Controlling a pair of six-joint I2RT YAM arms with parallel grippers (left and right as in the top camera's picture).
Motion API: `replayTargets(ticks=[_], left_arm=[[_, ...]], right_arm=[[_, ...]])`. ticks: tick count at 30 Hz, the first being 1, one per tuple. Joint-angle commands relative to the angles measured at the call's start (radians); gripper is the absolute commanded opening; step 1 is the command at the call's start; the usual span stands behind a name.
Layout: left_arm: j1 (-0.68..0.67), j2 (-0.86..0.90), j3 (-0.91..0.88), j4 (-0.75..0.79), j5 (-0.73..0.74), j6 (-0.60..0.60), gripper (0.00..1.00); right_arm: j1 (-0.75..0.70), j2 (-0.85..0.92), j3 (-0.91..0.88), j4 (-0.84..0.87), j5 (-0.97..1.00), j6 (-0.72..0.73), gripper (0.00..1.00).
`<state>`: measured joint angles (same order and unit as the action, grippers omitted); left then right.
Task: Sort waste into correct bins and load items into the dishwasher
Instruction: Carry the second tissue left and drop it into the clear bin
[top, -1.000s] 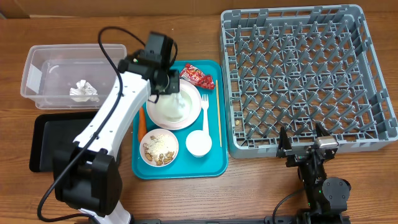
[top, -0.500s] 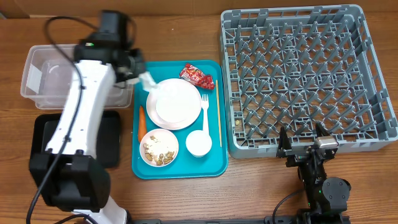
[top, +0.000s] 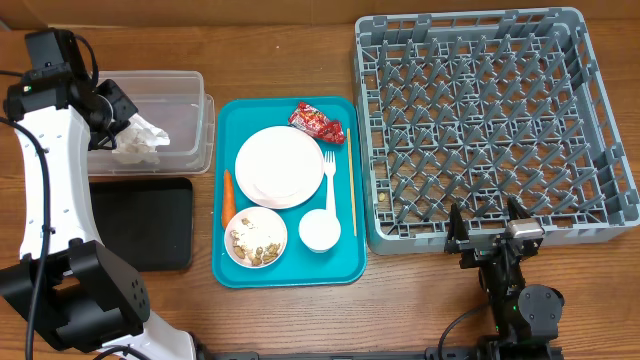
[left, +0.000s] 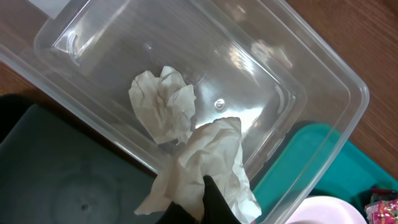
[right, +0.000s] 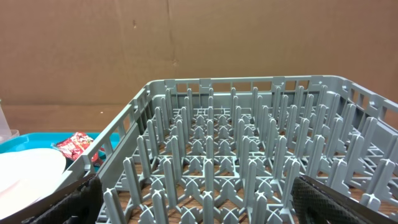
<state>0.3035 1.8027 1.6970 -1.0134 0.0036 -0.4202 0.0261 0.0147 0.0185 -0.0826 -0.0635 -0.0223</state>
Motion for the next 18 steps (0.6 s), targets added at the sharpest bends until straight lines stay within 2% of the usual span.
replayTargets(ticks=[1, 5, 11, 15, 18], left_arm=[[-0.003, -0.024, 0.017, 0.022, 0.02, -0.014, 0.04], [-0.012, -0.024, -0.011, 0.057, 0.019, -0.014, 0.04], [-0.02, -0.024, -0.144, 0.196, 0.022, -0.014, 0.05], [-0.031, -0.024, -0.233, 0.316, 0.037, -0.014, 0.11], [-0.037, -0.024, -0.27, 0.37, 0.055, -0.014, 0.12]], right_arm=[[0.0, -0.011, -0.011, 0.004, 0.002, -0.001, 1.0], [0.0, -0.011, -0.011, 0.005, 0.002, -0.001, 1.0], [0.0, -0.011, -0.011, 0.004, 0.002, -0.001, 1.0], [0.0, -0.011, -0.011, 0.004, 0.002, -0.001, 1.0], [0.0, -0.011, -0.011, 0.005, 0.002, -0.001, 1.0]])
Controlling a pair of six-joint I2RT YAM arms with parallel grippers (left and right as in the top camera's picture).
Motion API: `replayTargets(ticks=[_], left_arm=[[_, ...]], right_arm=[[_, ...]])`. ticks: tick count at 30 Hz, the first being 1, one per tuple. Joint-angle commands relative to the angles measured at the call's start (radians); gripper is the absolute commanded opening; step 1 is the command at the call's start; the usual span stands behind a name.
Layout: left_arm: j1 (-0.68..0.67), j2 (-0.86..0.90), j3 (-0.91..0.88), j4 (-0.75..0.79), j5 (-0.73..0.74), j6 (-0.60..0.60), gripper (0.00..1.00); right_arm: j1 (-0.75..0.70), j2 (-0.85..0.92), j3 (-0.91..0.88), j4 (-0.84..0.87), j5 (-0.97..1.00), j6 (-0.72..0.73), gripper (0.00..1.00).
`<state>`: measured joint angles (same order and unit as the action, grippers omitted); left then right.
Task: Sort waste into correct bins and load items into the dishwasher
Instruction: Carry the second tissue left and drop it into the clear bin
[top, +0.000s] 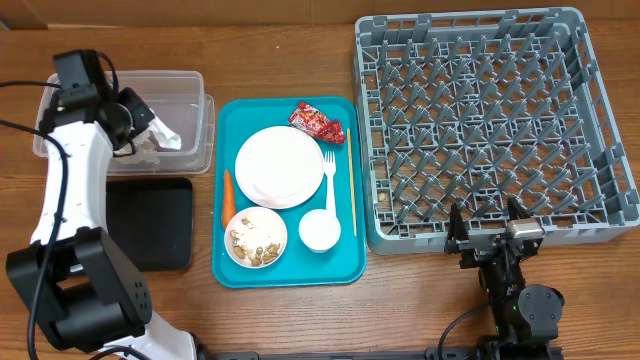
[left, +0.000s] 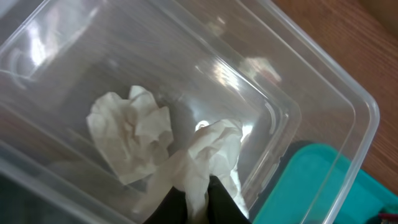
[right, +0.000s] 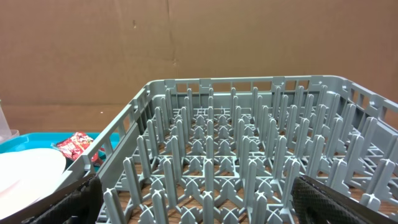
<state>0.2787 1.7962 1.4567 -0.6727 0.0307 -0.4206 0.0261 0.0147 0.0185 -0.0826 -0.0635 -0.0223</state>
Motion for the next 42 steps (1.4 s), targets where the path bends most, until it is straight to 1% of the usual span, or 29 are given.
replayTargets(ticks=[1, 2, 5, 17, 21, 26, 29, 33, 37, 38, 39, 40, 42], left_arm=[[-0.012, -0.018, -0.038, 0.04, 0.029, -0.013, 0.11], [-0.012, -0.018, -0.046, 0.051, 0.031, -0.013, 0.09], [-0.013, -0.018, -0.066, 0.08, 0.048, -0.013, 0.08], [-0.101, -0.018, -0.145, 0.229, 0.047, -0.009, 0.07], [-0.122, -0.018, -0.15, 0.238, 0.011, -0.009, 0.06], [-0.122, -0.016, -0.153, 0.24, -0.012, -0.01, 0.06], [-0.122, -0.009, -0.153, 0.24, -0.012, -0.009, 0.11], [-0.122, 0.025, -0.153, 0.233, -0.012, -0.006, 0.12], [-0.122, 0.047, -0.153, 0.259, -0.011, -0.006, 0.13], [-0.122, 0.047, -0.152, 0.265, -0.011, -0.006, 0.15], [-0.122, 0.045, -0.152, 0.272, -0.011, -0.006, 0.21], [-0.122, 0.045, -0.151, 0.278, -0.011, -0.006, 0.24], [-0.122, 0.045, -0.151, 0.277, -0.011, -0.005, 0.24]], right_arm=[[0.0, -0.011, -0.011, 0.004, 0.002, -0.001, 1.0], [0.0, -0.011, -0.011, 0.005, 0.002, -0.001, 1.0], [0.0, -0.011, -0.011, 0.004, 0.002, -0.001, 1.0], [0.0, -0.011, -0.011, 0.004, 0.002, -0.001, 1.0], [0.0, -0.011, -0.011, 0.005, 0.002, -0.001, 1.0], [0.0, -0.011, -0.011, 0.004, 0.002, -0.001, 1.0], [0.0, -0.011, -0.011, 0.005, 0.002, -0.001, 1.0], [0.0, -0.011, -0.011, 0.004, 0.002, -0.001, 1.0], [0.0, -0.011, -0.011, 0.004, 0.002, -0.001, 1.0], [0.0, -0.011, -0.011, 0.005, 0.002, -0.001, 1.0], [0.0, -0.011, -0.011, 0.004, 0.002, -0.001, 1.0], [0.0, -0.011, -0.011, 0.005, 0.002, -0.001, 1.0], [0.0, -0.011, -0.011, 0.005, 0.002, -0.001, 1.0]])
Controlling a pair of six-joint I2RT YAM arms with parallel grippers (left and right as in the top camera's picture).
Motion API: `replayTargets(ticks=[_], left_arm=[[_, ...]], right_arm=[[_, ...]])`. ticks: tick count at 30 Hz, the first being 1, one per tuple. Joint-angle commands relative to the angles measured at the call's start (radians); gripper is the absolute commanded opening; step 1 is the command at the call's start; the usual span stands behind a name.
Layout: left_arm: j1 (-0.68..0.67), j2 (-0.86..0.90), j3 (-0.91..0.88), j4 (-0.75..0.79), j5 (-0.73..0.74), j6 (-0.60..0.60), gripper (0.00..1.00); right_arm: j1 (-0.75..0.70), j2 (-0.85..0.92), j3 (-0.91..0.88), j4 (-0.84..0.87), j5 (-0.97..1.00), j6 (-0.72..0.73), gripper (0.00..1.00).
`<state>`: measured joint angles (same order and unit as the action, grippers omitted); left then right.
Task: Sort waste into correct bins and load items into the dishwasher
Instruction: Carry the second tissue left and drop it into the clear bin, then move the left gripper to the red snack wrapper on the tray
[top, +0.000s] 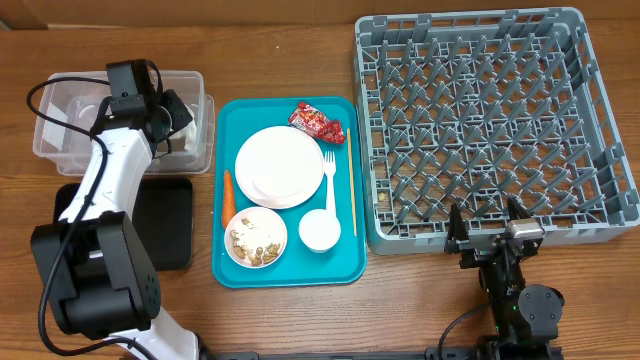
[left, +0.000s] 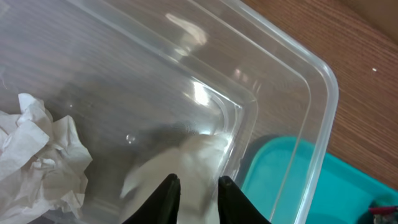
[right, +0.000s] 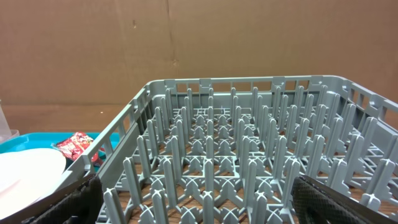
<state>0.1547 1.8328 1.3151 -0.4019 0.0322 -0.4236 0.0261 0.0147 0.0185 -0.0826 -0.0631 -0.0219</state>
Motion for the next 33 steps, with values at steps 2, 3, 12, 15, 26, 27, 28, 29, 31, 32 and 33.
replayTargets(ticks=[2, 3, 12, 15, 26, 27, 28, 29, 31, 32, 33], left_arm=[[0.002, 0.009, -0.01, 0.002, -0.013, -0.001, 0.31], [0.002, 0.009, -0.01, 0.001, -0.013, 0.006, 0.4], [0.002, -0.028, 0.011, -0.01, 0.057, 0.043, 0.68], [0.002, -0.061, 0.053, -0.041, 0.118, 0.043, 0.7], [-0.032, -0.213, 0.283, -0.239, 0.418, 0.032, 0.58], [-0.045, -0.224, 0.289, -0.249, 0.416, 0.022, 0.57], [-0.063, -0.235, 0.293, -0.256, 0.413, 0.015, 0.57], [-0.079, -0.242, 0.292, -0.258, 0.414, 0.015, 0.57], [-0.126, -0.246, 0.292, -0.261, 0.411, 0.015, 0.56], [-0.15, -0.245, 0.292, -0.263, 0.404, 0.015, 0.55], [-0.176, -0.241, 0.292, -0.266, 0.388, 0.015, 0.55]], right_arm=[[0.0, -0.011, -0.011, 0.004, 0.002, -0.002, 1.0], [0.0, -0.011, -0.011, 0.005, 0.002, -0.002, 1.0], [0.0, -0.011, -0.011, 0.004, 0.002, -0.002, 1.0], [0.0, -0.011, -0.011, 0.005, 0.002, -0.002, 1.0], [0.0, -0.011, -0.011, 0.004, 0.002, -0.002, 1.0], [0.0, -0.011, -0.011, 0.005, 0.002, -0.002, 1.0], [0.0, -0.011, -0.011, 0.004, 0.002, -0.002, 1.0], [0.0, -0.011, -0.011, 0.005, 0.002, -0.002, 1.0], [0.0, -0.011, -0.011, 0.004, 0.002, -0.002, 1.0], [0.0, -0.011, -0.011, 0.005, 0.002, -0.002, 1.0], [0.0, -0.011, -0.011, 0.005, 0.002, -0.002, 1.0]])
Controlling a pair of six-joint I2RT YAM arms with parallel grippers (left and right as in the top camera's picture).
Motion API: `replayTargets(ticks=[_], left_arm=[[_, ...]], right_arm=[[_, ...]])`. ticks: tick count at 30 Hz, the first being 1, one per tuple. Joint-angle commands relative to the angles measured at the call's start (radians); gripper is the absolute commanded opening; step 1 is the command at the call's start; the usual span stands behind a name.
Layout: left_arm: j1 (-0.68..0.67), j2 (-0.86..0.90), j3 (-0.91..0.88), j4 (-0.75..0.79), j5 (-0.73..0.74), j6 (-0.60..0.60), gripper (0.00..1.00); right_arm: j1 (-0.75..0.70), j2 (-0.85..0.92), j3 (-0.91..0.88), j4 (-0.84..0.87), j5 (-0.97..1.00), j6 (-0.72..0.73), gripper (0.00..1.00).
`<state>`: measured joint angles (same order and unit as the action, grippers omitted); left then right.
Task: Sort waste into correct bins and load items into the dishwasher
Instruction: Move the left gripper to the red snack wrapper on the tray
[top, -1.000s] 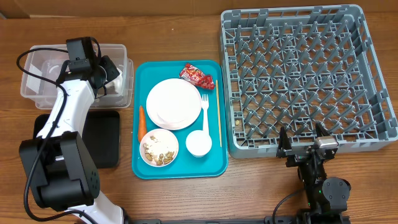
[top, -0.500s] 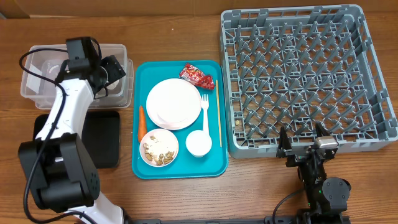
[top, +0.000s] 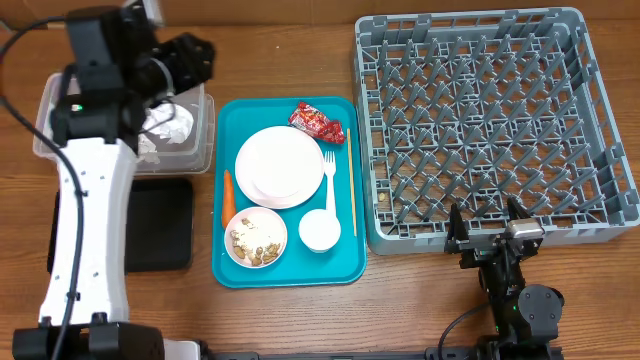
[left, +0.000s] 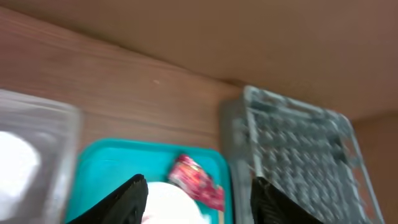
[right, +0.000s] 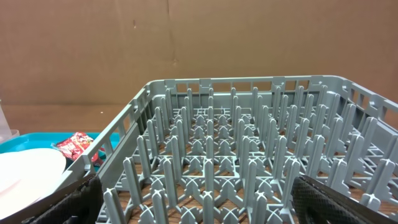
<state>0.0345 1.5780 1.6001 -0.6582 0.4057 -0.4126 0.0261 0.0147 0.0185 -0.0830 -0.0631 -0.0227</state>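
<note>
My left gripper (top: 186, 60) hangs open and empty, high over the right end of the clear bin (top: 205, 110). Crumpled white napkins (top: 165, 126) lie inside that bin. The blurred left wrist view shows my left gripper (left: 202, 205) looking down at the red wrapper (left: 196, 180) and white plate (left: 168, 204) on the teal tray (left: 106, 168). The tray (top: 345, 265) also carries a white fork (top: 329, 178), a white cup (top: 319, 230), a bowl of food scraps (top: 255, 237), a carrot (top: 228, 195) and a thin stick (top: 351, 180). My right gripper (top: 487, 232) rests open at the grey dish rack's (top: 590, 232) front edge.
A black tray (top: 150, 222) lies in front of the clear bin. In the right wrist view the open right gripper (right: 199, 208) faces the rows of pegs of the rack (right: 249, 155), with a brown cardboard wall behind it.
My left gripper was low inside the clear bin with the napkin at its fingers. It is now raised above the bin's right end, open and empty, and the napkin lies in the bin.
My left gripper held a crumpled napkin over the clear bin's near edge, where one napkin lay. Then it was over the bin's inside, then low at its right end. Now the napkins lie in the bin and the gripper is up and open. The right arm stayed still.
</note>
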Motion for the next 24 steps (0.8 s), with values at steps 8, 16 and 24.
replayTargets(ticks=[8, 16, 24], left_arm=[[-0.284, 0.048, 0.008, -0.014, -0.212, 0.008, 0.52], [-0.389, 0.129, 0.009, -0.018, -0.285, 0.056, 0.56], [-0.396, 0.255, 0.015, -0.014, -0.275, 0.076, 0.6]], right_arm=[[0.0, -0.011, -0.011, 0.005, 0.002, 0.0, 1.0], [0.0, -0.011, -0.011, 0.005, 0.002, -0.001, 1.0], [0.0, -0.011, -0.011, 0.005, 0.002, -0.001, 1.0]])
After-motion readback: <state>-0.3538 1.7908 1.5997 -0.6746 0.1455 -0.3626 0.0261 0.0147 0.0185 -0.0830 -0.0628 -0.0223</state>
